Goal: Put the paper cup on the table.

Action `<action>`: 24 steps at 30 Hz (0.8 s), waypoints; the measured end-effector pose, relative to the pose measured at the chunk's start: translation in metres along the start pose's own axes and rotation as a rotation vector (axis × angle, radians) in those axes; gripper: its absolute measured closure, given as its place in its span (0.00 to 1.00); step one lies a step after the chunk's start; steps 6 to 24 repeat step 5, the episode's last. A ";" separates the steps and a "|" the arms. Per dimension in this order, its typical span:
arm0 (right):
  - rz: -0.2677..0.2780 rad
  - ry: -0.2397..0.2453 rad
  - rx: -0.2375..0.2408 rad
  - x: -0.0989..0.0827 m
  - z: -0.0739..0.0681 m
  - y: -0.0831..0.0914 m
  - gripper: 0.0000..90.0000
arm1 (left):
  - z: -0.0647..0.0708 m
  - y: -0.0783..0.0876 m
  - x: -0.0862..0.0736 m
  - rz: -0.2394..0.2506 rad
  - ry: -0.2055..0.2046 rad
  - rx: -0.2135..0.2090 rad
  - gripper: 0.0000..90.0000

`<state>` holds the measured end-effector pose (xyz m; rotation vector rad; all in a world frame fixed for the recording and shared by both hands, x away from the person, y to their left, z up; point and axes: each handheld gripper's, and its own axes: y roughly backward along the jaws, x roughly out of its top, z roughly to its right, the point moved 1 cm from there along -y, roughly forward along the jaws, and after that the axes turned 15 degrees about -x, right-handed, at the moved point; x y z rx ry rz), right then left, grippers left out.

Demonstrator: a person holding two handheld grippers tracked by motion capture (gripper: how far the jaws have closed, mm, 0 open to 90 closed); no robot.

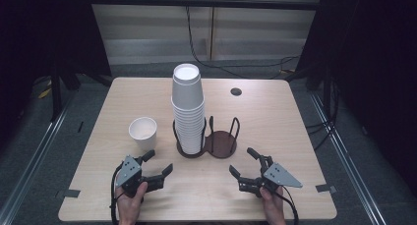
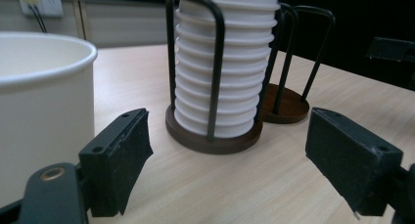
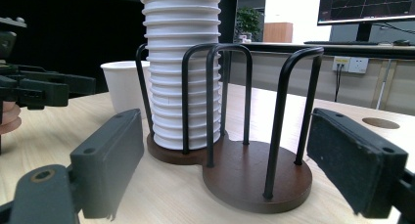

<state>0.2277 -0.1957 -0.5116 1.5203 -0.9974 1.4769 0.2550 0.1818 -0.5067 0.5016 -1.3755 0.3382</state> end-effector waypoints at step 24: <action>-0.001 0.000 -0.007 0.000 0.000 0.000 0.15 | 0.009 0.004 -0.003 0.049 -0.076 0.030 0.18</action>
